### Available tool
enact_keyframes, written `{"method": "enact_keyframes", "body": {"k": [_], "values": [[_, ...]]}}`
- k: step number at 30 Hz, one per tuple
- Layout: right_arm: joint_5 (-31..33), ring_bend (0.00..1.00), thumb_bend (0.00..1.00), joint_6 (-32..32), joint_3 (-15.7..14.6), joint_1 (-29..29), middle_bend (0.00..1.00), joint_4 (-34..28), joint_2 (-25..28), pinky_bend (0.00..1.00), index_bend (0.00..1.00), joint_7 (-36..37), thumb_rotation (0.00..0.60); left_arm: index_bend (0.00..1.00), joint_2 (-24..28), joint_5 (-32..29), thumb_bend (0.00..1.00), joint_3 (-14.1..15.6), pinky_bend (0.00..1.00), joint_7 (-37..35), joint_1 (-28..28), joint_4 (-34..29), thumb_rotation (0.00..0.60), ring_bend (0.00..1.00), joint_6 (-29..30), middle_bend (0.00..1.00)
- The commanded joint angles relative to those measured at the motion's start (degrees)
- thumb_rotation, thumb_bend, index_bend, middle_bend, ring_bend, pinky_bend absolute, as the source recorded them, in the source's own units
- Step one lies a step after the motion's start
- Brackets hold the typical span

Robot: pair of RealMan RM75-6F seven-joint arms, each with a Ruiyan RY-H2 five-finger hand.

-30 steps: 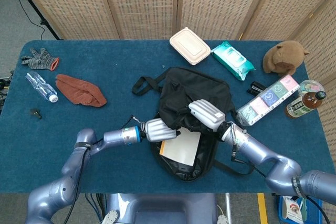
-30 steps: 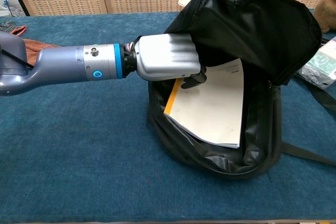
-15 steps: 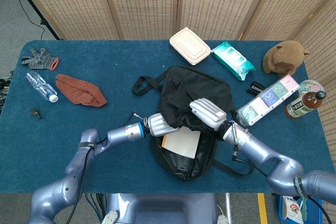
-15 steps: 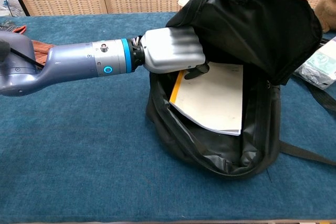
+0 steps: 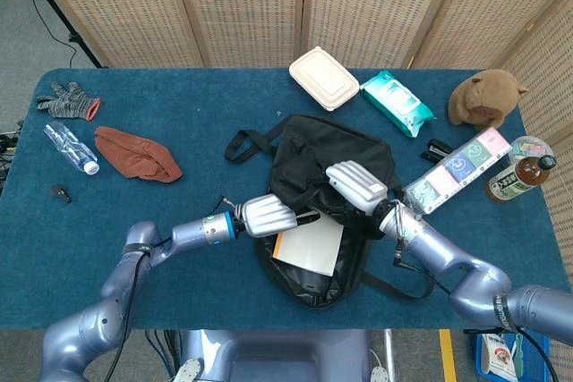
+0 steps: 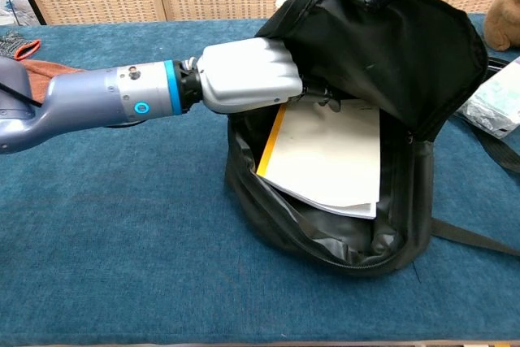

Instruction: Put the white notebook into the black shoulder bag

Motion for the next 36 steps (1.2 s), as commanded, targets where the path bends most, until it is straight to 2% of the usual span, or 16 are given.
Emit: {"method": "enact_keyframes", "body": {"k": [1,8,16,24,30,31,36], "values": [[2.10,0.50,0.79,-0.96,0.42,0.65,0.60,2.48,-1.90,0.74,0.59,-1.59,0.600,0.23,0.75,0.30,0.00,0.47,0.72,-1.79,1.67,-0.58,0.600,0.43,4.03,0.31],[6.94,0.50,0.79,-3.41,0.70,1.96,0.60,8.65,-6.44,0.74,0.59,-5.72,0.600,0.25,2.09,0.51,0.00,0.77,0.72,-5.43,3.91,-1.19,0.600,0.43,11.35,0.31],[10.68,0.50,0.79,-5.45,0.49,2.63,0.60,12.61,-9.91,0.74,0.59,-9.20,0.600,0.28,4.43,-0.15,0.00,0.02,0.72,-11.22,6.54,-2.95,0.600,0.44,20.68,0.31],[11.88,0.50,0.79,-5.94,-0.09,2.12,0.60,11.01,-11.34,0.74,0.59,-10.78,0.600,0.31,8.38,-4.20,0.00,-4.38,0.72,-15.56,8.09,-4.23,0.600,0.45,28.05,0.31],[11.95,0.50,0.79,-5.17,0.01,1.44,0.60,7.80,-11.47,0.74,0.59,-11.41,0.600,0.31,12.89,-8.52,0.00,-8.52,0.72,-17.37,9.26,-4.76,0.600,0.45,28.14,0.31],[11.10,0.50,0.79,-4.56,-0.21,1.17,0.60,5.43,-11.29,0.74,0.59,-11.77,0.600,0.31,14.23,-10.86,0.00,-10.45,0.72,-17.98,10.18,-4.70,0.600,0.45,26.11,0.31],[10.78,0.51,0.79,-2.84,-0.78,0.05,0.60,-0.62,-10.93,0.74,0.59,-14.01,0.600,0.33,16.83,-13.83,0.00,-12.58,0.72,-18.97,11.87,-5.99,0.600,0.46,20.20,0.33]]}}
